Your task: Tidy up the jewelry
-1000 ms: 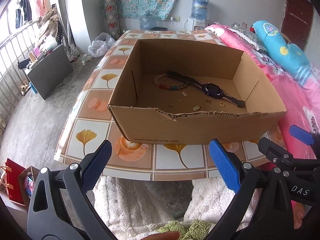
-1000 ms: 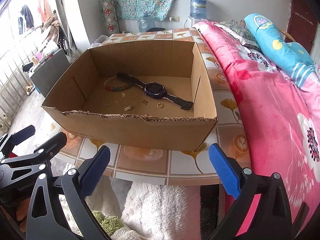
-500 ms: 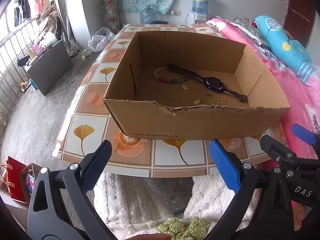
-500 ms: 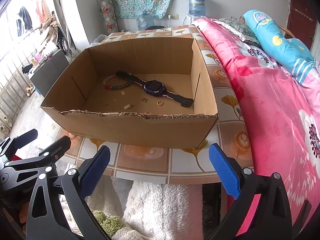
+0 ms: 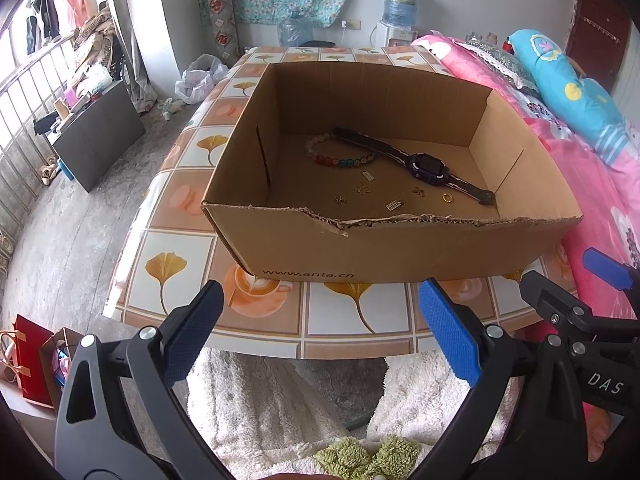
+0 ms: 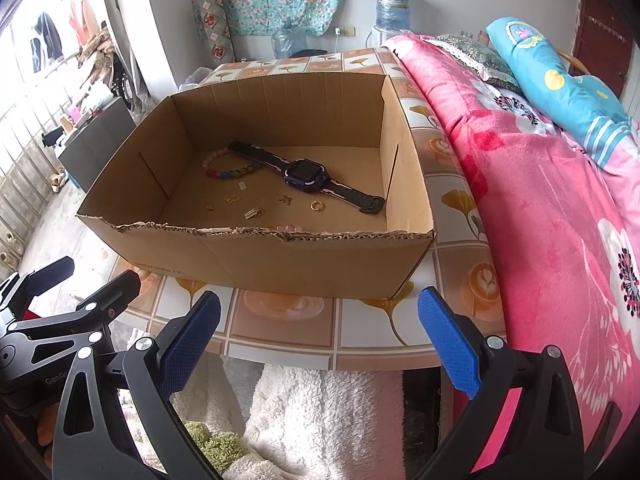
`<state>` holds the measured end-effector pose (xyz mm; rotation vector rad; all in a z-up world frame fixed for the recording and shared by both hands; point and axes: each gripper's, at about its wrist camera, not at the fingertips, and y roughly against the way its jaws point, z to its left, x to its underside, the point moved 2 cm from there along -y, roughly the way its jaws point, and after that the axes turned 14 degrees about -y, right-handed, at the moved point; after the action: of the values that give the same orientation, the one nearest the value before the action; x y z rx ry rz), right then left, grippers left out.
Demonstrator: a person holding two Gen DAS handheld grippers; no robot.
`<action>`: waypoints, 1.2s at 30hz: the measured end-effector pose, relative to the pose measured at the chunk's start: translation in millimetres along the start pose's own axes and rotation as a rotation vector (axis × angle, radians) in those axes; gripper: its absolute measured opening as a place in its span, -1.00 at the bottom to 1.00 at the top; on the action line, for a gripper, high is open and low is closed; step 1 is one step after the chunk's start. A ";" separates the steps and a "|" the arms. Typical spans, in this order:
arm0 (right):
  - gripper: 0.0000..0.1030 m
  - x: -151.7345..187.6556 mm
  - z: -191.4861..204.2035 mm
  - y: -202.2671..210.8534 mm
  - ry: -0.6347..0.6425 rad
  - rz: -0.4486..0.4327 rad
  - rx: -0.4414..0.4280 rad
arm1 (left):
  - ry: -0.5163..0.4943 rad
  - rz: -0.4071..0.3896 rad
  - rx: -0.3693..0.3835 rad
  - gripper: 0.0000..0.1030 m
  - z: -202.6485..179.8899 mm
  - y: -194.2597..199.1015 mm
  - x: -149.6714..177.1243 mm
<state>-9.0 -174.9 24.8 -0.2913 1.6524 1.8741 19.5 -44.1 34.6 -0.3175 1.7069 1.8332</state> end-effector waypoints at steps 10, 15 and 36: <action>0.87 -1.4 -1.7 0.5 -0.006 -0.001 0.004 | -0.006 -0.006 -0.003 0.83 -0.4 -0.1 -2.9; 0.87 -1.7 -2.3 0.9 -0.006 -0.002 0.006 | -0.007 -0.006 -0.001 0.83 -0.7 0.7 -3.4; 0.87 -3.0 -3.9 3.9 -0.008 0.001 0.013 | -0.009 -0.007 0.002 0.83 -0.1 1.8 -4.0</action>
<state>-9.7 -179.7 28.9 -0.2771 1.6588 1.8618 21.6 -45.2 38.2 -0.3143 1.6990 1.8253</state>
